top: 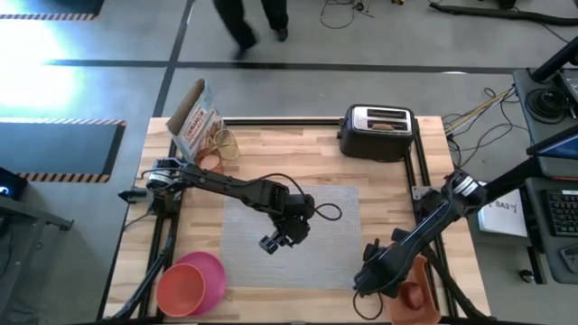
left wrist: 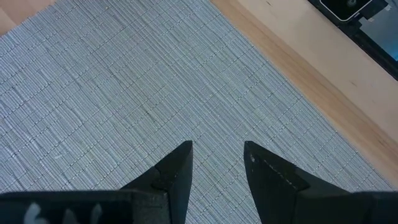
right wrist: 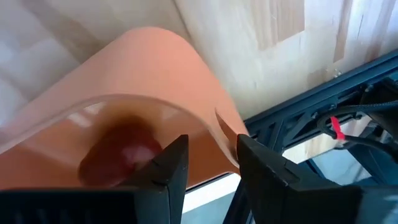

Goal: Arrange a breakfast setting
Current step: Move the orange bin to the bottom right of the table, then put the orange bowl on the gray mat

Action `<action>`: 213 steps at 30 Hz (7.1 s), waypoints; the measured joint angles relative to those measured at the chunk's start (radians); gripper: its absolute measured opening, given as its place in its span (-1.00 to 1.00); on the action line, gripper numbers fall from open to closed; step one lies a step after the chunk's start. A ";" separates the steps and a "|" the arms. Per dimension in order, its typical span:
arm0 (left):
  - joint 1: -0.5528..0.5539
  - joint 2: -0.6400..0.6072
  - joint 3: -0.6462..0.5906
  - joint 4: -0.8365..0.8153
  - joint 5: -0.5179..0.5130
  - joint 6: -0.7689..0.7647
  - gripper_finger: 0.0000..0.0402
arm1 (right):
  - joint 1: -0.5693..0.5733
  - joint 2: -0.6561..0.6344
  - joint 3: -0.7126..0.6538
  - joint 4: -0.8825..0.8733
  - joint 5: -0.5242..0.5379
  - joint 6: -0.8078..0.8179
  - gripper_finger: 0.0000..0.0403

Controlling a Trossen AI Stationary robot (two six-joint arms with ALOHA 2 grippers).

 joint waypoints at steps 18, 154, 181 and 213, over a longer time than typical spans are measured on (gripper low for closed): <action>0.000 0.000 0.000 0.000 0.000 -0.004 -0.37 | 0.000 -0.007 -0.096 -0.022 0.011 0.158 -0.34; -0.640 -0.528 -0.587 -0.306 -0.133 -1.388 -0.45 | -0.284 -0.003 0.108 0.254 0.960 -0.530 -0.13; -0.642 -0.521 -0.641 -0.221 -0.127 -1.383 -0.42 | -0.284 -0.003 0.108 0.287 0.959 -0.530 -0.13; -0.508 -0.557 -0.523 -0.311 -0.191 -0.980 -1.00 | -0.284 -0.003 0.108 0.300 0.959 -0.558 -0.13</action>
